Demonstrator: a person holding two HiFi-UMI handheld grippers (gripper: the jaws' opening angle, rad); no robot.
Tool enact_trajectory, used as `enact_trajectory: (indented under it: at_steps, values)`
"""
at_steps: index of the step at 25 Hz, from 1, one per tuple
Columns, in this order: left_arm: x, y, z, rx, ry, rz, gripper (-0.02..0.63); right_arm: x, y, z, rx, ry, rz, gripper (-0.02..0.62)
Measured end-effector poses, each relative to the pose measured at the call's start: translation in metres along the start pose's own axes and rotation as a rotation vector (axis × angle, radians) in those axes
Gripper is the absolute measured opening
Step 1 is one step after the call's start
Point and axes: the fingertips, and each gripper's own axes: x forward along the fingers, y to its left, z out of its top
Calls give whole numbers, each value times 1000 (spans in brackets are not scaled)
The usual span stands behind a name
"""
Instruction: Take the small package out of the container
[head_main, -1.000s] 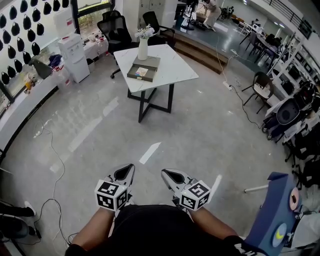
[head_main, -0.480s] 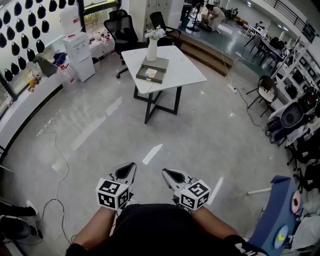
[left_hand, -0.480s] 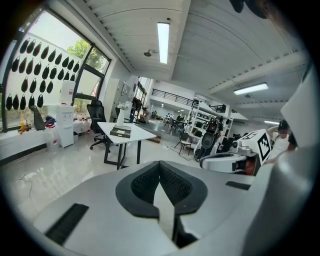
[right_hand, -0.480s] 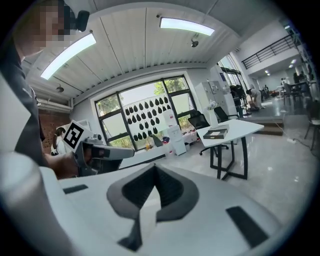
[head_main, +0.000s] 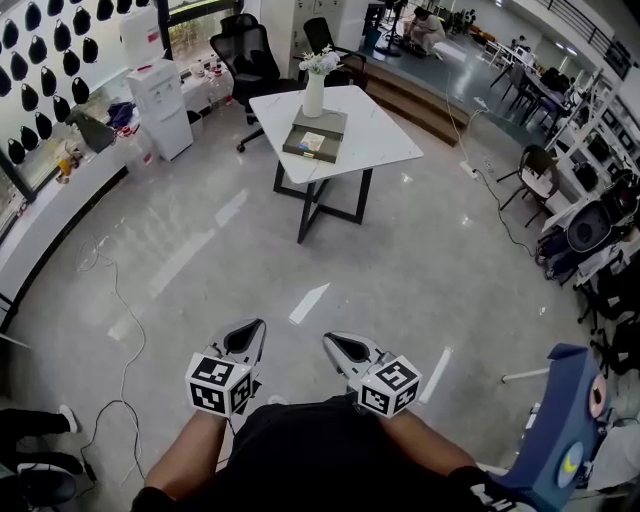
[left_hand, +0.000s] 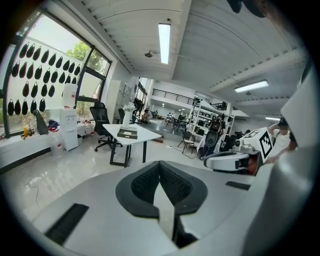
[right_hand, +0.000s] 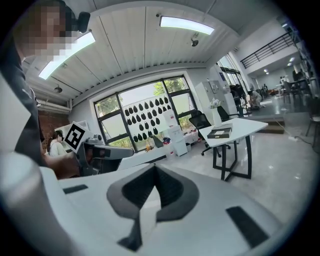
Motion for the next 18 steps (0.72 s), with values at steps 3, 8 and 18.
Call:
enact_trajectory:
  at_steps: [3, 8, 18]
  values:
    - [-1, 9, -8, 5, 19, -12, 2, 8, 6, -2, 8, 1, -3, 0]
    - [1, 24, -8, -12, 23, -3, 2, 11, 5, 0, 1, 8, -22, 0]
    - [55, 28, -6, -33, 26, -38, 2, 21, -62, 4, 53, 14, -101, 0]
